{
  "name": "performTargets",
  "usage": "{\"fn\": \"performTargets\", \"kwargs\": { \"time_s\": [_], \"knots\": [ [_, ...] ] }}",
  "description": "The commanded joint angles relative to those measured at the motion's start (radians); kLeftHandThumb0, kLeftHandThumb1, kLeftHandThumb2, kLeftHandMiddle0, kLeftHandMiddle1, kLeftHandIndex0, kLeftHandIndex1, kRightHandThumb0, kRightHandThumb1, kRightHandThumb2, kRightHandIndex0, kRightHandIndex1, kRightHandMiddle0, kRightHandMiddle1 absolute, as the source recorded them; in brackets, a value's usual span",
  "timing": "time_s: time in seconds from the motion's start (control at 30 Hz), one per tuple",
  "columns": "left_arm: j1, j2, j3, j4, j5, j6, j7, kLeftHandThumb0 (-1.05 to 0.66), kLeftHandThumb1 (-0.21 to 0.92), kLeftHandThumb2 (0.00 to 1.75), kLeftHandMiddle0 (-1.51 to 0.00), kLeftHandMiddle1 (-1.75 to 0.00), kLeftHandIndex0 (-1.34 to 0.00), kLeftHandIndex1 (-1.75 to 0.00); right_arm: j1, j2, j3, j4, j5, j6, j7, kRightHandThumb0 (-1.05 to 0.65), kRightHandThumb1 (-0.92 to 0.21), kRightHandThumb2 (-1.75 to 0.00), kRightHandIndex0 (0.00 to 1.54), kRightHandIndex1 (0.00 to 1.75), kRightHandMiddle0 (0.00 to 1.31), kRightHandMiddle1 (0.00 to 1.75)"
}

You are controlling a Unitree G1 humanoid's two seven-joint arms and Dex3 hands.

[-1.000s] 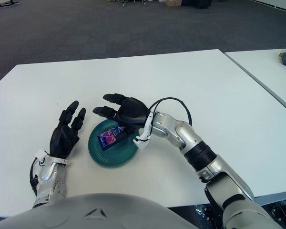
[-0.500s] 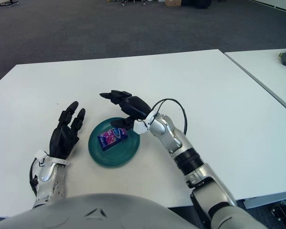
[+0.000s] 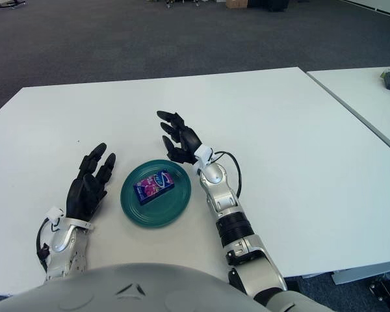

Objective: Put the gum into the plate.

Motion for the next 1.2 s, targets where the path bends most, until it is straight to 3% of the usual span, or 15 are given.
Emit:
{"fn": "performTargets", "kwargs": {
  "time_s": [0.0,0.3,0.53,0.77,1.0,1.17],
  "knots": [
    [0.037,-0.004,0.002,0.026,-0.010,0.013,0.011,-1.05,0.92,0.94,-0.31,-0.02,0.00,-0.59,-0.002,0.003,-0.048,-0.027,0.032,0.058,-0.016,-0.95,-0.92,-0.74,0.33,0.04,0.00,0.63],
    [0.032,-0.003,0.011,0.050,-0.006,0.003,0.012,-1.04,0.92,0.93,-0.33,-0.02,0.00,-0.60,-0.002,0.003,-0.151,-0.019,0.118,0.139,-0.007,-0.89,-0.92,-0.69,0.37,0.05,0.00,0.66],
    [0.039,0.000,0.011,0.051,-0.012,0.003,0.003,-1.03,0.92,0.95,-0.30,-0.01,0.00,-0.59,0.027,-0.018,-0.210,-0.037,0.135,0.138,-0.009,-0.83,-0.92,-0.64,0.41,0.05,0.00,0.72],
    [0.042,-0.004,0.010,0.042,-0.011,0.006,0.011,-1.02,0.92,0.96,-0.28,0.00,0.00,-0.59,0.058,-0.076,-0.270,0.071,0.127,0.074,0.024,-0.80,-0.92,-0.71,0.38,0.02,0.00,0.64],
    [0.048,-0.031,-0.006,0.045,0.011,-0.001,0.033,-1.02,0.92,0.95,-0.21,0.00,0.00,-0.57,0.086,-0.050,-0.264,0.161,0.096,0.005,0.006,-0.80,-0.92,-0.74,0.35,0.00,0.00,0.60],
    [0.077,-0.062,-0.037,0.007,0.110,-0.037,0.114,-1.03,0.92,0.95,-0.07,-0.01,0.00,-0.39,0.112,-0.036,-0.241,0.194,0.060,-0.037,-0.013,-0.80,-0.92,-0.76,0.32,0.00,0.00,0.58]
  ]
}}
